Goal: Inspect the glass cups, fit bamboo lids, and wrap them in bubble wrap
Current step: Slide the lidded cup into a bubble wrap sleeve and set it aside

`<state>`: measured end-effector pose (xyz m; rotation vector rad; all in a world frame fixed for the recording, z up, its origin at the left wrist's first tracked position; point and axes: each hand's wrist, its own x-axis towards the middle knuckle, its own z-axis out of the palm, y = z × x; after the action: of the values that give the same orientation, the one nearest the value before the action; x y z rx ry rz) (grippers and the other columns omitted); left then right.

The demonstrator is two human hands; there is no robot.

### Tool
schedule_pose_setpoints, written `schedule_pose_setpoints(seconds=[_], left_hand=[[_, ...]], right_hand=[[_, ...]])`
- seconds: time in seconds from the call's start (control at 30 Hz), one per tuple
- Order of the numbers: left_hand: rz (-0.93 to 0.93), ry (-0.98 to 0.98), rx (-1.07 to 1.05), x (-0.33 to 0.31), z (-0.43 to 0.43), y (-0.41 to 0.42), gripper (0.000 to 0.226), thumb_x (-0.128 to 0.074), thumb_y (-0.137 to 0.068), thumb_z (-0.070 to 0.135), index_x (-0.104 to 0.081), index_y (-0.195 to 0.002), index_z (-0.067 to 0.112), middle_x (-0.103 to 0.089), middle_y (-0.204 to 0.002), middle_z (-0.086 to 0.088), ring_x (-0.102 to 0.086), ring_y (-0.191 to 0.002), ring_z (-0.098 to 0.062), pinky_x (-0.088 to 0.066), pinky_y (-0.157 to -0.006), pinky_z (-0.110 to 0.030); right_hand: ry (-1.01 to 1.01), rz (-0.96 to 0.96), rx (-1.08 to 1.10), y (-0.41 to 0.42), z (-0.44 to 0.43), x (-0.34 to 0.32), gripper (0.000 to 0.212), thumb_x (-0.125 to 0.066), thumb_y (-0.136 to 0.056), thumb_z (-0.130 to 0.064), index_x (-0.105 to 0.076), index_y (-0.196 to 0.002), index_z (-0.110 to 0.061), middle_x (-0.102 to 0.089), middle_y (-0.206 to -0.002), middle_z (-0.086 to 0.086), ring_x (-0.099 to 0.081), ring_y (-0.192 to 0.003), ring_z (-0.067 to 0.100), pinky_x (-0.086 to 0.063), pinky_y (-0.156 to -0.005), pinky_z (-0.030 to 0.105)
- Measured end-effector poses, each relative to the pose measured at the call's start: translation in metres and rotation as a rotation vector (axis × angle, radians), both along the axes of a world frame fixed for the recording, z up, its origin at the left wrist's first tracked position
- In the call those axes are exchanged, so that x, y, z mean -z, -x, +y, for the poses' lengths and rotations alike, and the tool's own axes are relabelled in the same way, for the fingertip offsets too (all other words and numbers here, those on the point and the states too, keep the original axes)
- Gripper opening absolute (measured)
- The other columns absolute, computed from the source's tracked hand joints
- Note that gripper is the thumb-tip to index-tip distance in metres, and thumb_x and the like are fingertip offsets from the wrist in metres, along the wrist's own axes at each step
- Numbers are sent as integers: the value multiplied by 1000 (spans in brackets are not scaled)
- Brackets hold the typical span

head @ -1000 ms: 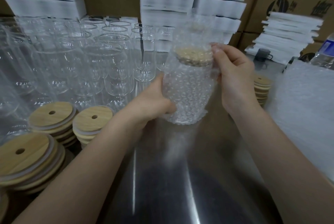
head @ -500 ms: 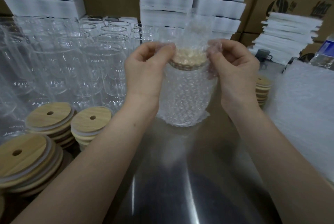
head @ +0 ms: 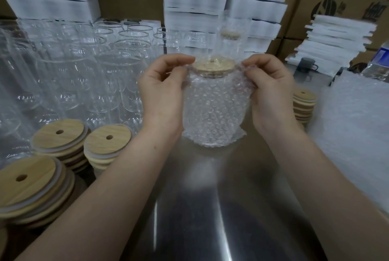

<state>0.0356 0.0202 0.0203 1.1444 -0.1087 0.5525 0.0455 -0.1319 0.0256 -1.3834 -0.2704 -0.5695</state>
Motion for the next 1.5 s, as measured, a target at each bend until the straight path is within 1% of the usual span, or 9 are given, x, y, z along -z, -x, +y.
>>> schedule_pose_setpoints(seconds=[0.23, 0.4, 0.5, 0.57, 0.93, 1.07, 1.23, 1.33, 1.5], left_hand=[[5, -6, 190, 17, -4, 2, 38, -52, -88, 7, -78, -79, 34, -72, -98, 17, -59, -99, -5, -39, -86, -29], [-91, -71, 337, 27, -8, 7, 40, -53, -83, 15, -71, -116, 30, -62, -136, 0, -45, -138, -16, -36, -114, -38], [-206, -395, 262, 36, -16, 12, 55, -52, -86, 12, -44, -135, 35, -33, -158, -4, -20, -148, -3, -25, -115, -16], [-213, -457, 266, 40, -20, 15, 62, -51, -84, 8, -36, -135, 40, -23, -162, -3, -17, -146, 3, -21, -118, -20], [-134, -104, 240, 45, -13, 5, 43, -44, -71, 0, -77, -83, 24, -55, -140, -4, -51, -132, -11, -40, -112, -42], [-92, -209, 170, 48, -16, 2, 35, -46, -71, 4, -71, -87, 22, -57, -135, -2, -52, -128, -4, -41, -110, -28], [-32, -671, -18, 68, -13, -7, 30, -45, -71, 6, -73, -84, 9, -66, -110, -2, -58, -101, -7, -42, -91, -12], [38, -700, 22, 71, -13, -11, 27, -47, -75, 3, -73, -80, 11, -68, -96, 2, -62, -88, -12, -51, -81, -34], [100, -722, 31, 74, -12, -18, 28, -48, -81, 5, -74, -79, 15, -69, -92, 7, -60, -84, -6, -49, -77, -30]], right_hand=[[235, -71, 216, -6, -3, 9, 29, -56, -90, 7, -64, -79, -19, -61, -72, -9, -54, -64, -7, -43, -65, 12], [381, 90, 224, 2, -2, -2, 25, -57, -99, -26, -65, -77, -18, -55, -67, -12, -49, -64, 0, -38, -66, 20], [541, 256, 97, 12, 4, -11, 48, -56, -88, -62, -65, -116, -25, -66, -114, -16, -58, -104, -7, -43, -89, 21], [520, 332, 34, 14, 6, -14, 65, -67, -80, -62, -50, -129, -23, -60, -121, -20, -55, -107, -12, -43, -88, 15], [244, 412, -150, -4, 6, -23, 89, -87, -53, -29, -47, -131, -14, -67, -119, 5, -67, -109, 19, -50, -103, 41], [311, 418, -14, -22, 5, -21, 63, -84, -72, -31, -58, -124, -9, -69, -115, 8, -67, -106, 24, -51, -100, 48], [68, 467, 156, -54, -8, -26, 27, -79, -78, -31, -70, -99, -17, -75, -95, 1, -73, -91, 22, -59, -83, 33], [-37, 435, 310, -85, -23, -32, 46, -80, -75, -31, -60, -114, -16, -69, -105, -1, -68, -93, 16, -57, -83, 30], [-14, 341, 498, -143, -43, -31, 64, -79, -77, -32, -41, -127, -16, -53, -121, 1, -54, -100, 15, -42, -80, 27]])
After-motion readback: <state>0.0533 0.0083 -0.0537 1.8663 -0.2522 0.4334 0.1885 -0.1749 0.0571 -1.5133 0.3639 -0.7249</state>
